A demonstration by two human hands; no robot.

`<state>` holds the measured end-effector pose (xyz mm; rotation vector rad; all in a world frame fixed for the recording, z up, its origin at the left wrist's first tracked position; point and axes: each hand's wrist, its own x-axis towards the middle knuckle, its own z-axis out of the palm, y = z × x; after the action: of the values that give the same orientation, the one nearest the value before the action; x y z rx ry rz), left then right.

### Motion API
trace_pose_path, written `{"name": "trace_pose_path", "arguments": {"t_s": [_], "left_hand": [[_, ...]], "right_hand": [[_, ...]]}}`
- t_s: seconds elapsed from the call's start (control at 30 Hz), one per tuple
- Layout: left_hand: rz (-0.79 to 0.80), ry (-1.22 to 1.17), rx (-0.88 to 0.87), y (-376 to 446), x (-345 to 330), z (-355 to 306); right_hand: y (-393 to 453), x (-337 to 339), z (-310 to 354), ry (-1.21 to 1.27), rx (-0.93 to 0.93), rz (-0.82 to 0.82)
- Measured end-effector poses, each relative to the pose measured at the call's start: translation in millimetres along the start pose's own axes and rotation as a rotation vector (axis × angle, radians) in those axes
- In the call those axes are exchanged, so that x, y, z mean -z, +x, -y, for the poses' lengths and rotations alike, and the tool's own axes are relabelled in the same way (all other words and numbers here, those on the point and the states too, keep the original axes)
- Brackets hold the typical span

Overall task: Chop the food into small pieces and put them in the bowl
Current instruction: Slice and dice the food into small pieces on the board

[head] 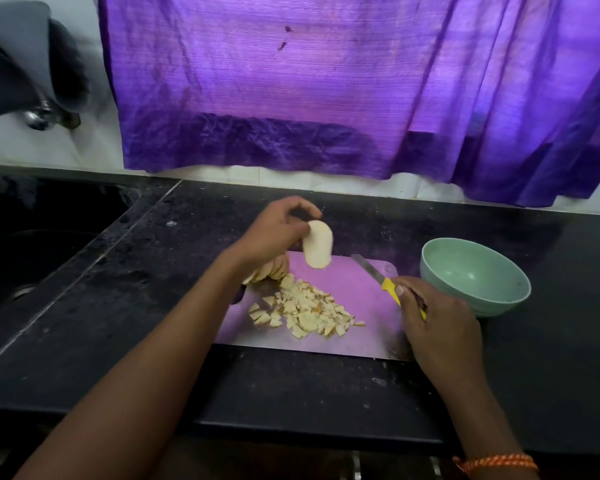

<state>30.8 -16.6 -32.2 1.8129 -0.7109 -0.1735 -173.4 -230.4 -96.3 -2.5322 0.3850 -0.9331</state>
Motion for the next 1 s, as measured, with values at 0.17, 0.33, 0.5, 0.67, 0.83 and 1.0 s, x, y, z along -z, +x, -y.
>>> {"name": "trace_pose_path", "arguments": {"t_s": [0.17, 0.33, 0.5, 0.67, 0.83, 1.0], "left_hand": [[-0.012, 0.437, -0.052, 5.6, -29.0, 18.5], [0.129, 0.473, -0.167, 10.7, -18.5, 27.3], [0.315, 0.612, -0.221, 4.3, -33.9, 22.2], [0.239, 0.736, -0.271, 1.5, -38.0, 20.7], [0.117, 0.836, -0.266, 0.2, -48.2, 22.4], [0.028, 0.854, -0.261, -2.6, -55.2, 21.7]], "right_hand": [[-0.8, 2.4, 2.3, -0.003, -0.026, -0.021], [-0.3, 1.0, 2.2, -0.009, -0.023, 0.002], [0.0, 0.3, 1.9, -0.042, -0.012, 0.019], [-1.0, 0.2, 2.1, -0.045, 0.012, 0.047], [-1.3, 0.4, 3.2, -0.06, 0.007, 0.052], [-1.4, 0.6, 3.3, -0.053, 0.0, 0.059]]}}
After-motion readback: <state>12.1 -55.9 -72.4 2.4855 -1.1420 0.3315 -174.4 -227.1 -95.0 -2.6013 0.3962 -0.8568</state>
